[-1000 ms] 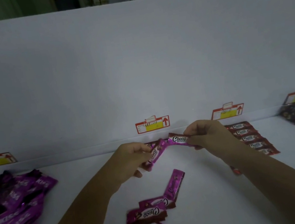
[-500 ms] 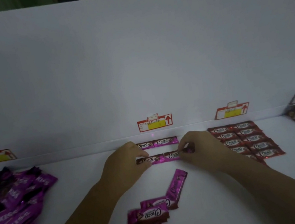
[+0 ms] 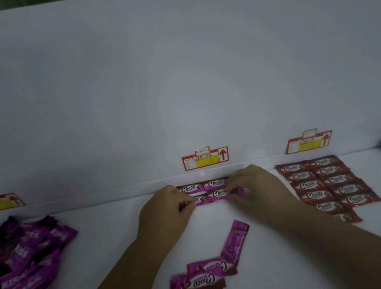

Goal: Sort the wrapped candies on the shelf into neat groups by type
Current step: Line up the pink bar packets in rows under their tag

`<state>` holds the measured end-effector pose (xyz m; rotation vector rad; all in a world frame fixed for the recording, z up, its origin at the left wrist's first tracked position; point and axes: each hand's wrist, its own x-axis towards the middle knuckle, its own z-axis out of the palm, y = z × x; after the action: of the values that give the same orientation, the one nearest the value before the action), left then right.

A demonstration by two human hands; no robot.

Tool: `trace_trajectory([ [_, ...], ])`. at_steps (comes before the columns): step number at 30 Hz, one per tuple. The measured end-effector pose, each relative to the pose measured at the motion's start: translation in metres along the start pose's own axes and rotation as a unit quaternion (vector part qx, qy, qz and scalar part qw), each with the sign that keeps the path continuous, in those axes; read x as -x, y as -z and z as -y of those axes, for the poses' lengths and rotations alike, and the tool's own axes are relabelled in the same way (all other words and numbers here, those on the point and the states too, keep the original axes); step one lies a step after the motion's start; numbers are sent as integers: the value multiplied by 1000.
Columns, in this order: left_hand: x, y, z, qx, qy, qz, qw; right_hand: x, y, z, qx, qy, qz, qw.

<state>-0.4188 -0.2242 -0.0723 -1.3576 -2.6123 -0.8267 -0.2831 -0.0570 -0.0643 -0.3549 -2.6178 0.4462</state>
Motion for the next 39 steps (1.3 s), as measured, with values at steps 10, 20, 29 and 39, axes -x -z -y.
trace_trajectory([
  [10, 0, -2, 3, 4, 1, -16, 1000, 2, -8, -2, 10, 24, -2, 1000],
  [20, -2, -5, 3, 2, 8, -27, 1000, 4, -9, -4, -1, -2, 10, 1000],
  [29, -1, 12, -7, 89, 36, 55, 994, 9, 26, 10, -176, 46, 174, 968],
  [39, 41, 56, -25, 75, -15, 323, 943, 13, 43, 29, -49, 88, 337, 936],
])
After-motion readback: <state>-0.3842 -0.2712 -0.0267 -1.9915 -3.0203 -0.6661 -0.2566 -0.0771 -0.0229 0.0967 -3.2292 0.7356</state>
